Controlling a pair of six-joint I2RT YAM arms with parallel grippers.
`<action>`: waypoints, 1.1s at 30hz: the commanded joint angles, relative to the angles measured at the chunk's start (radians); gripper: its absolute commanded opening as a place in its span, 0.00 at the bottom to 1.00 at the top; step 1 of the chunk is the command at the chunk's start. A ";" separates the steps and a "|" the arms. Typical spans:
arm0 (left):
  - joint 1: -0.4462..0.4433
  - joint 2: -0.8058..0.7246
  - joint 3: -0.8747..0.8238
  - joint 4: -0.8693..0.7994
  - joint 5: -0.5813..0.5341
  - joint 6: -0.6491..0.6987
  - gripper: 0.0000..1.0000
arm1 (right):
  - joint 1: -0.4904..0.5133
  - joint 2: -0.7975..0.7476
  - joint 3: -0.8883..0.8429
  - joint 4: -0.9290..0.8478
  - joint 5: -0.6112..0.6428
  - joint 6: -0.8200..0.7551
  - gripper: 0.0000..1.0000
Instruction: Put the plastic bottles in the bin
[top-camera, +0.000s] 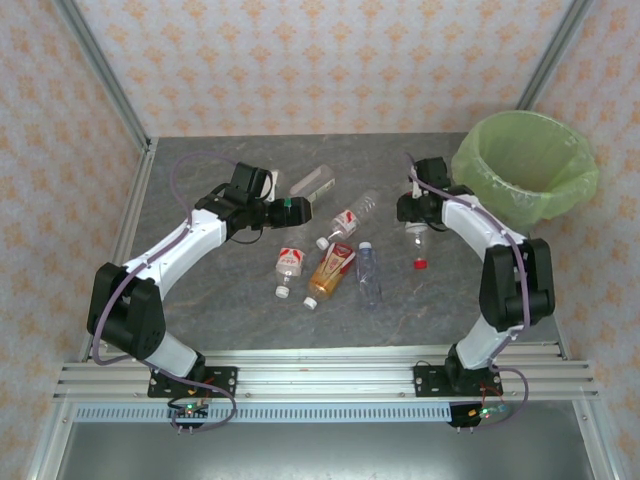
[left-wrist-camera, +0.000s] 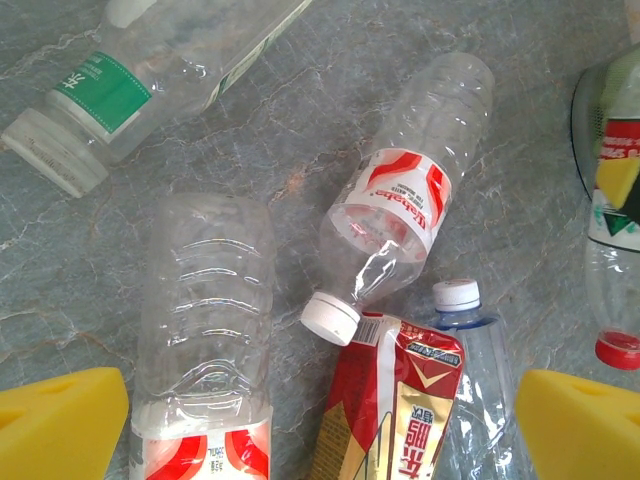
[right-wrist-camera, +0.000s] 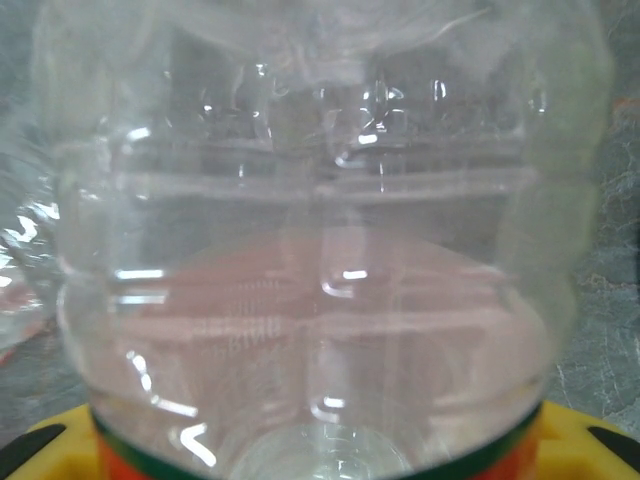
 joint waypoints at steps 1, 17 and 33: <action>-0.008 0.003 0.028 -0.028 -0.013 0.025 1.00 | 0.007 -0.081 -0.035 0.087 -0.044 0.001 0.48; -0.007 0.007 0.032 -0.033 -0.009 0.028 1.00 | 0.008 -0.284 -0.077 0.247 -0.119 0.100 0.48; -0.007 0.015 0.037 -0.040 -0.006 0.023 1.00 | 0.008 -0.499 -0.136 0.531 -0.025 0.023 0.49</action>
